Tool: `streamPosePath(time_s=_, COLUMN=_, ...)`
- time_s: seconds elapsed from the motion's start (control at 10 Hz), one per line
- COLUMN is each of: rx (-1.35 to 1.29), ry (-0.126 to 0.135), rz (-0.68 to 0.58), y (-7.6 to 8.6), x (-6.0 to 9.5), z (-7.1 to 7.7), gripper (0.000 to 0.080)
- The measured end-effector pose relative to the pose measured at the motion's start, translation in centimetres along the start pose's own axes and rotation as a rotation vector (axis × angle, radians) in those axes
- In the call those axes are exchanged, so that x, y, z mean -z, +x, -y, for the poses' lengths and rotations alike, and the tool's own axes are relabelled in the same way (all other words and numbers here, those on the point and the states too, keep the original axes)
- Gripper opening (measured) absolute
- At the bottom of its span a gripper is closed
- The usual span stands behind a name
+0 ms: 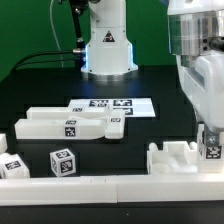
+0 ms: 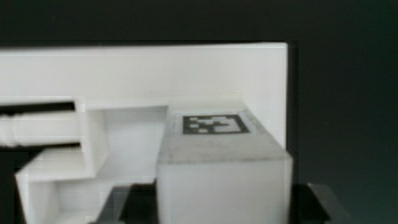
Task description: Assemble chair
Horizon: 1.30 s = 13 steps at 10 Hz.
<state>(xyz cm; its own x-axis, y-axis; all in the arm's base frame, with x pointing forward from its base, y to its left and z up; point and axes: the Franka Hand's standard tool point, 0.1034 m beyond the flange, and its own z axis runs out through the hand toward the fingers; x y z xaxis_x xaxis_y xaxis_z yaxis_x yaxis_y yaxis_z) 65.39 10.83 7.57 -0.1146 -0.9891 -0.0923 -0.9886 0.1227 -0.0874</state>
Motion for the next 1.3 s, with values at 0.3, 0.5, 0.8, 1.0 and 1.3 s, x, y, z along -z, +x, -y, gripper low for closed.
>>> streamPosePath(time_s=0.3, rx=0.217, ry=-0.007, rz=-0.026, y=-0.9, x=-0.3, z=-0.5, gripper=0.0462)
streamPosePath(time_s=0.5, rx=0.503, ry=0.003, rz=-0.03, y=-2.6, x=-0.4, z=-0.8, gripper=0.0582)
streamPosePath(time_s=0.8, rx=0.676, ry=0.0, rz=-0.032, y=-2.4, x=-0.5, z=-0.8, gripper=0.0646)
streamPosePath(time_s=1.0, rx=1.046, ry=-0.008, rz=-0.051, y=-1.4, x=-0.2, z=-0.3, gripper=0.0649)
streamPosePath(time_s=1.3, rx=1.294, ry=-0.007, rz=-0.052, y=-1.3, x=-0.5, z=-0.1, gripper=0.0622)
